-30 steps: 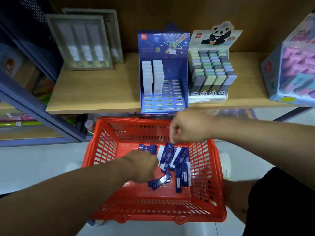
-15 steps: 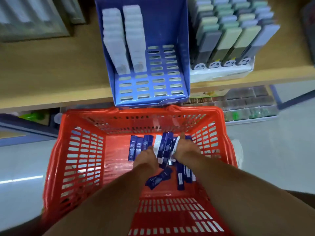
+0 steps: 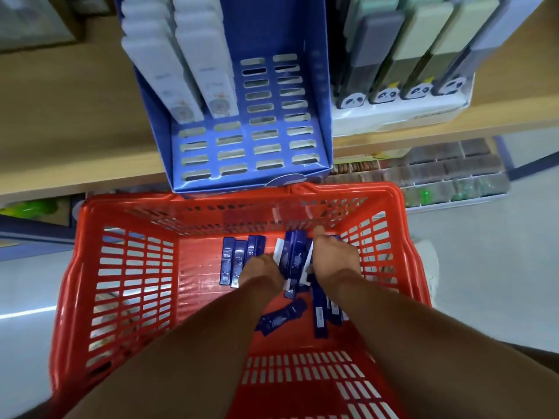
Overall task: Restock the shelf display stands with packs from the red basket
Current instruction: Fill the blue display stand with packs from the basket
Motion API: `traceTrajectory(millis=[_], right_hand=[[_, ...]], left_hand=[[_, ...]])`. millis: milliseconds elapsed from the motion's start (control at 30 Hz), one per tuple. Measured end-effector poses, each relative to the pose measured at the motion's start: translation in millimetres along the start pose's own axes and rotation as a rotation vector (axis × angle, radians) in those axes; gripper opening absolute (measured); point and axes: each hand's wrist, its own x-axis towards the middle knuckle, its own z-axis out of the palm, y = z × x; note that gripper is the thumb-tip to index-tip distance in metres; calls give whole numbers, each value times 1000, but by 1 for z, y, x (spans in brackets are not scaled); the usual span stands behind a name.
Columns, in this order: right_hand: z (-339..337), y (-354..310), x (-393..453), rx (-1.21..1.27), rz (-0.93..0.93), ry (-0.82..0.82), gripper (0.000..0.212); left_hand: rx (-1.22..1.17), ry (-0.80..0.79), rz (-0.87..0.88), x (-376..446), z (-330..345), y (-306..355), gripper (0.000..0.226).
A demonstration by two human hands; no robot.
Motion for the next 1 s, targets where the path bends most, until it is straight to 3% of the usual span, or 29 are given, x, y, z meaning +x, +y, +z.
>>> traceTrajectory(millis=[133,267,400,600,700,767,1000], right_hand=[[-9,8,4,-85,36,-53,25],[-5,4,11,-21,80,-93,30],[-3,-3,13,73,96,-138,54],[0,-4,5,119,76,5,66],[-10,-8,-7,235,34,17,41],[-23,-12,-24,176,-99,-18,25],[-122,-42,-99,-317,-627,-206,35]], left_hand=[[4,-5,12,-9,6,-6,32],[-125,-27,16,-17,14,-22,33],[-198,35,86,-31,9,-38,28],[-217,80,190,-47,-5,-58,23],[-192,79,252,-61,-20,-65,22],[-151,88,285,-77,-34,-70,21],[112,80,470,-156,-112,-67,15]])
